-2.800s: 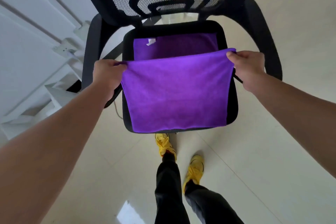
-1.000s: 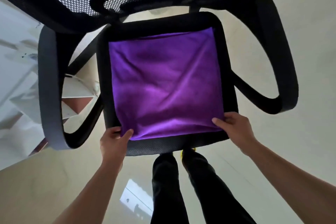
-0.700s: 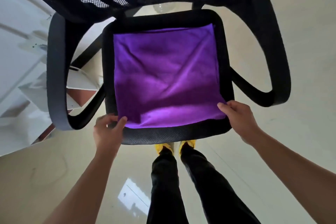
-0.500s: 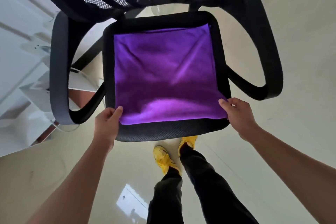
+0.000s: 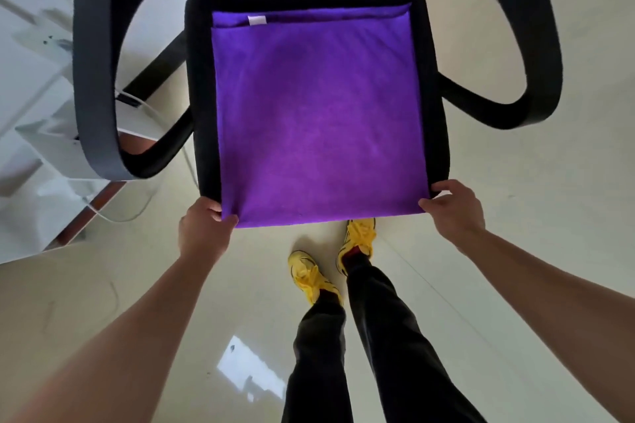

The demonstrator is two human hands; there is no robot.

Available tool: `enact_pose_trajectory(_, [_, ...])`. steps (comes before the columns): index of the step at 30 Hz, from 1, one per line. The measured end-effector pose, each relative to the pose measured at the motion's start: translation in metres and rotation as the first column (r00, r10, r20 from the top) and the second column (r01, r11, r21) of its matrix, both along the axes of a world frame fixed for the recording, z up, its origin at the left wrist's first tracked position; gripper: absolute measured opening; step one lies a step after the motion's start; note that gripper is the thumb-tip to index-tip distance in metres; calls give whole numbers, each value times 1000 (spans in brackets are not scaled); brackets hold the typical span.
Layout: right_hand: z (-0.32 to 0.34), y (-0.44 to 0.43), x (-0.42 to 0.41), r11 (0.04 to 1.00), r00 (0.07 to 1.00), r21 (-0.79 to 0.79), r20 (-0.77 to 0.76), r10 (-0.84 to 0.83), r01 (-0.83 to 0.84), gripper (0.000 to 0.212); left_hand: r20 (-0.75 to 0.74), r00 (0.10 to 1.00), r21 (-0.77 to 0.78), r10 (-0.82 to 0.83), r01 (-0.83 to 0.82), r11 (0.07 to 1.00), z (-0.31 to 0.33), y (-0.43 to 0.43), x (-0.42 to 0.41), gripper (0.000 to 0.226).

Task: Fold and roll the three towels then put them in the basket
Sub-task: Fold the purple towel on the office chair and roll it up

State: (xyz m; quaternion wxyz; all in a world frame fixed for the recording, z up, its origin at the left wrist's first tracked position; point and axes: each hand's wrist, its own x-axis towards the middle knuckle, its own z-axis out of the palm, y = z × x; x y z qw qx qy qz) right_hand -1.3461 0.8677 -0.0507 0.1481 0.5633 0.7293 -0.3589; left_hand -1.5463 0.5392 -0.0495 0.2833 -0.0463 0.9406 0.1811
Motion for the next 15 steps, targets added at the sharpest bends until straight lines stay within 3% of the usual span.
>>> enact_pose_trajectory(4, [8,10,-13,995,995,59,65,75,-78,38,32,999,-163,-16,21,986,11,11,-15,33])
enact_pose_trajectory(9, [32,30,-80,959,972,220,-109,208,-180,23,-133,973,-25,-187,185,982,39,58,-70,22])
enact_pose_trajectory(12, [34,51,-142,910,906,313,-233,352,-273,16,-255,909,43,-329,351,935,40,102,-115,23])
enact_pose_trajectory(15, [25,74,-201,836,832,414,-262,489,-360,20,-333,813,-7,-477,503,864,28,141,-160,29])
